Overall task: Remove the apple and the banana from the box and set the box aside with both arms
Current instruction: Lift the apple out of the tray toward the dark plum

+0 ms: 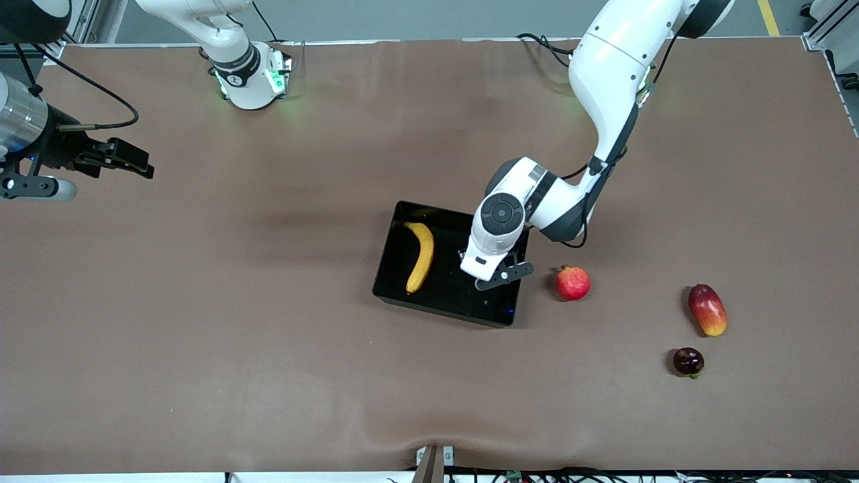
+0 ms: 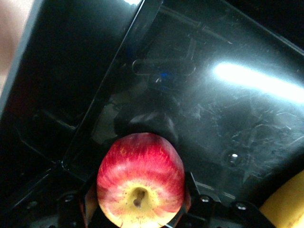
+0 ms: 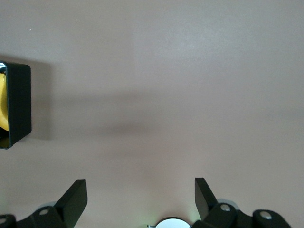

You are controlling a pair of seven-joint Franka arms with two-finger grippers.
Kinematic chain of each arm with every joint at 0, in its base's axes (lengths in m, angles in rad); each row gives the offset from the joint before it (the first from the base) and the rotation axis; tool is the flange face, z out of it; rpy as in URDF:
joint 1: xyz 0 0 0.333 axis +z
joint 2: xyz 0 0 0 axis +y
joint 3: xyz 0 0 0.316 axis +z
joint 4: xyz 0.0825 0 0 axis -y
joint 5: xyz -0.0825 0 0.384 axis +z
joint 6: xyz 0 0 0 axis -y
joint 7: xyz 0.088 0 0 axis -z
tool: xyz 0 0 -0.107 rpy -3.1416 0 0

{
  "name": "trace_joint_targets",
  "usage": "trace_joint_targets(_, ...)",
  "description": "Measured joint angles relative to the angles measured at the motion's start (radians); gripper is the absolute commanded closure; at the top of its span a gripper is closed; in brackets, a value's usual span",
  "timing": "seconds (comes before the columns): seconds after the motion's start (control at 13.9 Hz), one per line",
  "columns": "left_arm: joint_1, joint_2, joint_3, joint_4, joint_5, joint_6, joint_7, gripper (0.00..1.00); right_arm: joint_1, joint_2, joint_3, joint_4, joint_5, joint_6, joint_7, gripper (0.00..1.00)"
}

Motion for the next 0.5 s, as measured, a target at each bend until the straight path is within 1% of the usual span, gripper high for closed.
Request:
trace_joint_targets(0.22,0.001,-0.02,0.0,0.024,0.0,0.004,0.0,1.0,0.0,0.0,0.0,0.0,0.0,0.0,0.0,0.0)
trace_joint_targets(0.36,0.004,-0.076,0.002,0.042,0.0,-0.014,0.0,1.0,0.0,0.002,0.001,-0.001,0.0,0.013,0.0,0.0)
trace_joint_targets(0.5,0.016,-0.158,0.011,0.07,0.001,-0.078,0.008,1.0,0.002,0.015,0.004,-0.002,0.005,0.061,0.0,0.0)
